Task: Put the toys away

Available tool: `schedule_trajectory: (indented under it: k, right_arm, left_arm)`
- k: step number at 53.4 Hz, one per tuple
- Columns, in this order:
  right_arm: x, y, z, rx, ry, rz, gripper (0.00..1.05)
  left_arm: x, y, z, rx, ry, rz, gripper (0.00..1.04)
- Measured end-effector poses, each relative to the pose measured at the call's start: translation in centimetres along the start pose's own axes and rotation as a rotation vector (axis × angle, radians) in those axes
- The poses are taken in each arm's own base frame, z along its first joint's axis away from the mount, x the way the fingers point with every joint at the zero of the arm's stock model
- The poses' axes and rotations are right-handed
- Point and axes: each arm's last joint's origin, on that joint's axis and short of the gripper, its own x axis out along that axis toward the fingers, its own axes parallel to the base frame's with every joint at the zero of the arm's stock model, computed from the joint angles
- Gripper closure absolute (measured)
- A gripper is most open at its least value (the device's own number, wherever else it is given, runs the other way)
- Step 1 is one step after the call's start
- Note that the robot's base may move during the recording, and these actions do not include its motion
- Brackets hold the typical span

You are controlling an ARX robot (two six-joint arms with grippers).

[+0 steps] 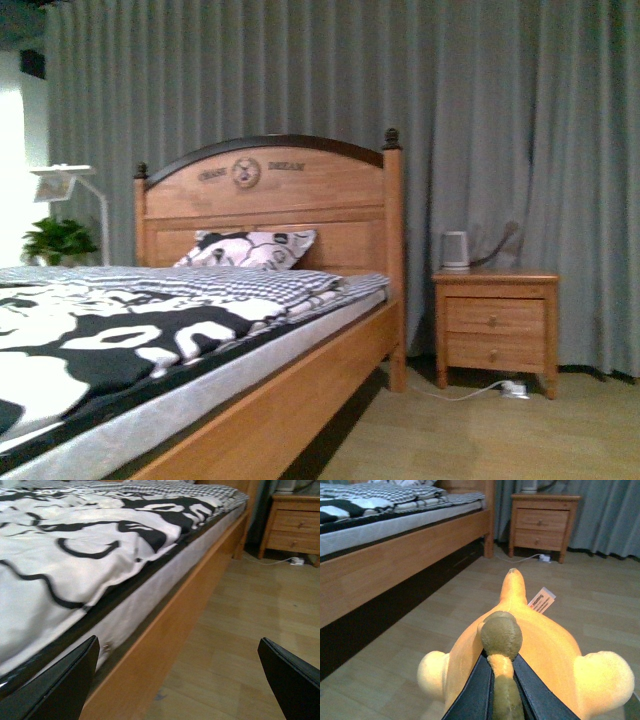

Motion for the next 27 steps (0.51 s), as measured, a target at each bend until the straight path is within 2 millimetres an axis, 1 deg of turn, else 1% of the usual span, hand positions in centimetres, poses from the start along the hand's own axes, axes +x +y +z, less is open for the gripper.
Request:
schedule_trajectory:
  k: [27]
  right_arm:
    - [0.00,0.00,-0.01,0.000,0.000,0.000,0.99]
  left_arm:
    - [0.00,-0.01,0.00,0.000,0.000,-0.002,0.06]
